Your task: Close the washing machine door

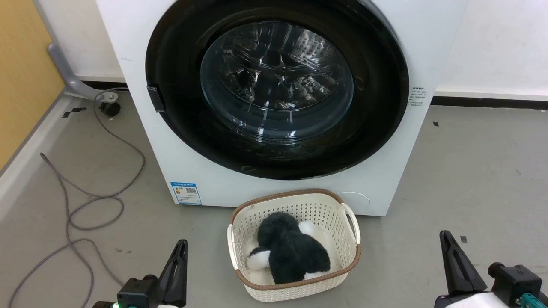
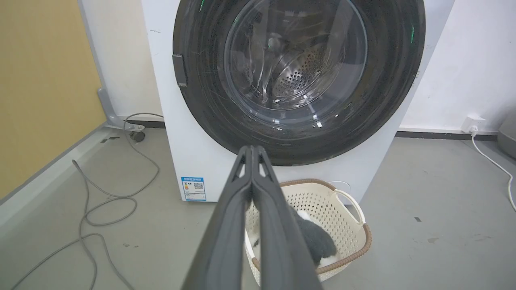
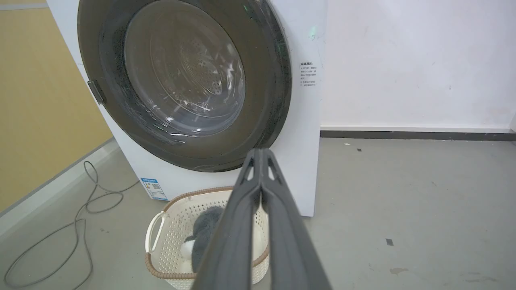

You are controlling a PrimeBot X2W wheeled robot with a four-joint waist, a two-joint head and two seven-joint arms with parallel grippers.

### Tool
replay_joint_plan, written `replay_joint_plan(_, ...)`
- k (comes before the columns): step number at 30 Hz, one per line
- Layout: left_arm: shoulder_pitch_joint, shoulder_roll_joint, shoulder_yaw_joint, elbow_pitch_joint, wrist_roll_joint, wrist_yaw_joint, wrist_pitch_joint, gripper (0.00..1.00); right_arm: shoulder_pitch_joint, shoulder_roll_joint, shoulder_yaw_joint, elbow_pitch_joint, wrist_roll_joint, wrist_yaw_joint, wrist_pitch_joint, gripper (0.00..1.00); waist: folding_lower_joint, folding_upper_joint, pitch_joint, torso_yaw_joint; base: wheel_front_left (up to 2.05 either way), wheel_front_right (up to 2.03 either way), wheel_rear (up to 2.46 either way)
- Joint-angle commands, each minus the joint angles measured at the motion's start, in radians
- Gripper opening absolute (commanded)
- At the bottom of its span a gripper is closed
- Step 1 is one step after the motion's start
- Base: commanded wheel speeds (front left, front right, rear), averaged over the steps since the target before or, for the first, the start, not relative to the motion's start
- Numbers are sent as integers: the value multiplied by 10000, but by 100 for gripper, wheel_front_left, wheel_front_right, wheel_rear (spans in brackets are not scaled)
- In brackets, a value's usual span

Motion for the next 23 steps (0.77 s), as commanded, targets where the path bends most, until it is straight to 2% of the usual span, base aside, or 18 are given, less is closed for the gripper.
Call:
replay_joint_plan(1,-148,1,41,-67,92,50,45,0,-122,21,10,-67,-70,-1,35,0,1,0,3,-4,0,0,0)
replay_joint_plan(23,-332,-3,173,-233,300,126,495,0,-288,40,78,-187,-392,-3,373,0,1,0,61,-93,0,0,0)
